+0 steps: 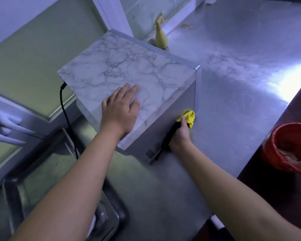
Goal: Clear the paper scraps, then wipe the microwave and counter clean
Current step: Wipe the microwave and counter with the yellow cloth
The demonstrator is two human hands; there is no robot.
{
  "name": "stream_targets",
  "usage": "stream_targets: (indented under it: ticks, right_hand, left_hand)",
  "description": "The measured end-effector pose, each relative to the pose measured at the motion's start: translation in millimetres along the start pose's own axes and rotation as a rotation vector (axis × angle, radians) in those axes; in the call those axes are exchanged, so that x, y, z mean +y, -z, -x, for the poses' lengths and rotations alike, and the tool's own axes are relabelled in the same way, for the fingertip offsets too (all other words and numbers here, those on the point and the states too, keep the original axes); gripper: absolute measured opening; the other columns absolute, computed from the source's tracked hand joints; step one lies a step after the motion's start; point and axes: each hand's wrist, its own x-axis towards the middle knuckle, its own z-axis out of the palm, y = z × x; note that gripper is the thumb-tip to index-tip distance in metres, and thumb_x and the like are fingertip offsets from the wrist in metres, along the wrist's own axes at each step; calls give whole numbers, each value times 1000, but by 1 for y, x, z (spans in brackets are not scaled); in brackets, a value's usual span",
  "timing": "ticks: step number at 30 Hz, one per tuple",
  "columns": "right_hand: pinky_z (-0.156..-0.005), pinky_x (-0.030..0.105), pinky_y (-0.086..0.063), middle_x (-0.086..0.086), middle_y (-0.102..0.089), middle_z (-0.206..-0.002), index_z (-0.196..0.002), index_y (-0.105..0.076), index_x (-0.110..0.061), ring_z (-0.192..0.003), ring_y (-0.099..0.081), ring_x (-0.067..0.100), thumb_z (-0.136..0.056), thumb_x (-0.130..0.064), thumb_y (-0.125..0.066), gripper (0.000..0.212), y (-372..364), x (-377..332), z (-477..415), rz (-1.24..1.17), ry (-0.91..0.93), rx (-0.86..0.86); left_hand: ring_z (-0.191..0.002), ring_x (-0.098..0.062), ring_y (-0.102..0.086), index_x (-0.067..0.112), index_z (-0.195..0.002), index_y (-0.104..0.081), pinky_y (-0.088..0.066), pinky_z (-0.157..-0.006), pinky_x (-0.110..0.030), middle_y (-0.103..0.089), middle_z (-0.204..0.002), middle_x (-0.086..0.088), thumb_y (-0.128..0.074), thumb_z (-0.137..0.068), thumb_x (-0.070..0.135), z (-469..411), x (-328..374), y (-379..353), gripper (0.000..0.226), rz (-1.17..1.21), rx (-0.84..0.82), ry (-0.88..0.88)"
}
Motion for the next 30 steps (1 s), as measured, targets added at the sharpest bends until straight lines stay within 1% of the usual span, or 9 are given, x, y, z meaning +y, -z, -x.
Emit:
stream_targets:
  ticks: [3,7,10,13,18,19,21,23,30]
  right_hand:
    - [-79,40,-53,6,-75,-103,-120,-66,-17,-96,-68,23,-97,-67,-32,65,9,-16,3,-37,-99,-72]
    - [-87,43,-53,8,-74,-91,-111,-68,-17,-86,-67,27,-99,-58,-34,54,29,-48,17,-93,-104,-61]
    - [-91,43,-48,10,-65,-118,-140,-52,-13,-104,-62,28,-100,-57,-37,62,36,-68,47,30,-64,-81]
    - [-107,41,-37,4,-45,-150,-154,-32,-26,-132,-47,23,-99,-60,-38,65,21,-73,86,47,-16,-89]
    - [-86,39,-50,6,-56,-144,-142,-51,-22,-131,-53,27,-99,-58,-42,57,-58,-21,145,14,-108,-206]
    - [-92,42,-48,4,-49,-150,-147,-44,-25,-137,-46,26,-98,-59,-43,59,-75,-9,146,57,-105,-133]
    - [-119,46,-23,-1,-22,-164,-156,-24,-28,-151,-21,21,-98,-58,-44,68,-104,7,144,219,-9,109]
    - [-123,43,-3,-7,-2,-167,-157,-20,-24,-153,-1,14,-98,-57,-44,72,-117,19,134,241,82,232]
    - [-122,46,-17,-9,-20,-163,-155,-18,-29,-151,-18,13,-92,-61,-52,78,-72,41,81,80,186,208]
  left_hand:
    - [-150,-11,-17,42,-151,-33,-10,-117,-41,-24,-163,11,-31,-99,46,1,0,1,52,7,-4,4]
    - [-150,-11,-18,43,-150,-34,-11,-118,-41,-25,-163,11,-34,-101,44,1,0,4,49,26,-10,23]
    - [-150,-11,-17,43,-150,-35,-10,-117,-40,-25,-162,11,-36,-102,42,1,0,3,48,36,-7,28]
    - [-149,-11,-18,43,-149,-34,-10,-117,-40,-25,-162,12,-33,-99,46,1,-1,2,50,45,-4,23]
    - [-149,-12,-21,41,-149,-37,-12,-117,-39,-28,-161,10,-34,-96,47,0,-1,2,53,55,13,20]
    - [-148,-12,-22,41,-148,-39,-12,-117,-39,-29,-161,9,-36,-97,46,0,-1,2,52,63,20,20]
    - [-148,-12,-22,41,-147,-41,-12,-117,-38,-31,-161,9,-38,-96,46,0,-2,2,51,75,27,20]
    - [-148,-12,-23,40,-147,-42,-13,-116,-37,-31,-160,9,-36,-94,47,-1,-2,2,54,82,30,17]
    - [-148,-12,-22,41,-147,-41,-11,-116,-36,-30,-160,11,-41,-100,42,-1,-2,0,48,84,46,22]
